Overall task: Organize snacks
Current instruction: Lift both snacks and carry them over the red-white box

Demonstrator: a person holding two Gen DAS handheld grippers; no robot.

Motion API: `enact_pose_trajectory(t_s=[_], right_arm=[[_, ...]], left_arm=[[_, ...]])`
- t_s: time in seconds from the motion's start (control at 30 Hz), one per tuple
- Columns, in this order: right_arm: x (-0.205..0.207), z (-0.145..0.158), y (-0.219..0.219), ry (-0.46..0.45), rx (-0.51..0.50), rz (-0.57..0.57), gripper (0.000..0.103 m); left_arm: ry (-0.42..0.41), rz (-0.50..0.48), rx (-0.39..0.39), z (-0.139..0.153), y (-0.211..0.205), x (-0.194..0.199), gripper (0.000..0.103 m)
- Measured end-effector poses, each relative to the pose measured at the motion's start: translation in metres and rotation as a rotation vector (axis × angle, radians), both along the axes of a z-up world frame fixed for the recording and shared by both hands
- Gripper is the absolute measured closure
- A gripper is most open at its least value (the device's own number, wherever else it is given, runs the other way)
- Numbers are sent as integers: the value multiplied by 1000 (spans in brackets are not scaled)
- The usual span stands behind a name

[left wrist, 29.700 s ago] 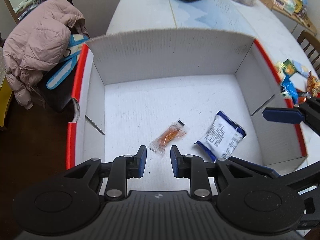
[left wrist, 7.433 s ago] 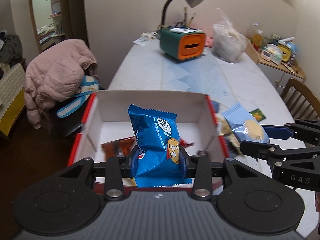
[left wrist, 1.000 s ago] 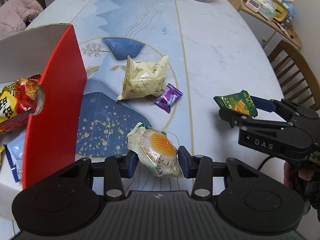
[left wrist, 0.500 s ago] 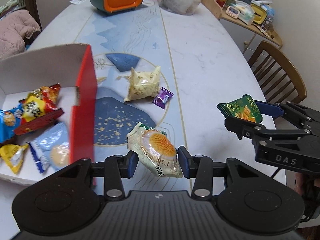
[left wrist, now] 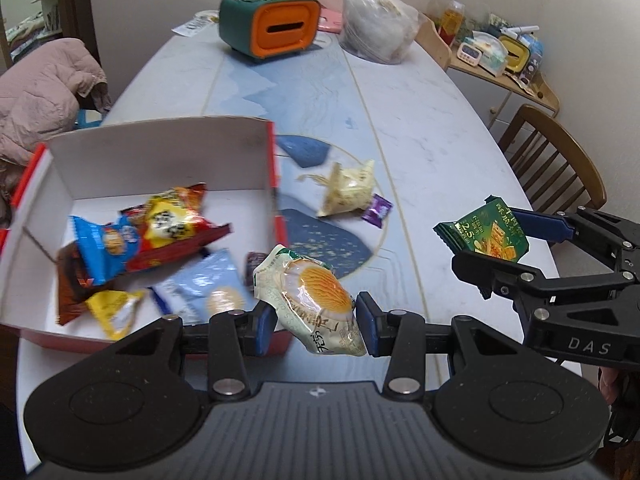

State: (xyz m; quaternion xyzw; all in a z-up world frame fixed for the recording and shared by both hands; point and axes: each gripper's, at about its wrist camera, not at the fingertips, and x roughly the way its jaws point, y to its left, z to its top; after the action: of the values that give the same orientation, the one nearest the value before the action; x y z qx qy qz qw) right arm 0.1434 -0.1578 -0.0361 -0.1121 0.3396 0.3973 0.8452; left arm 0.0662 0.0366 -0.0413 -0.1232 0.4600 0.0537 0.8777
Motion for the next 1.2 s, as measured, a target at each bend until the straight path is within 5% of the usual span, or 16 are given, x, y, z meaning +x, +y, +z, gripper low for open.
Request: enact_pose_trajectory(t_s=[0.63, 1.2], right_arm=[[-41, 1, 103, -33, -12, 72, 32], [-32, -44, 185, 24, -114, 108, 31]], left_arm=[[-38, 98, 37, 12, 103, -51, 61], [35, 116, 61, -22, 167, -32, 61]])
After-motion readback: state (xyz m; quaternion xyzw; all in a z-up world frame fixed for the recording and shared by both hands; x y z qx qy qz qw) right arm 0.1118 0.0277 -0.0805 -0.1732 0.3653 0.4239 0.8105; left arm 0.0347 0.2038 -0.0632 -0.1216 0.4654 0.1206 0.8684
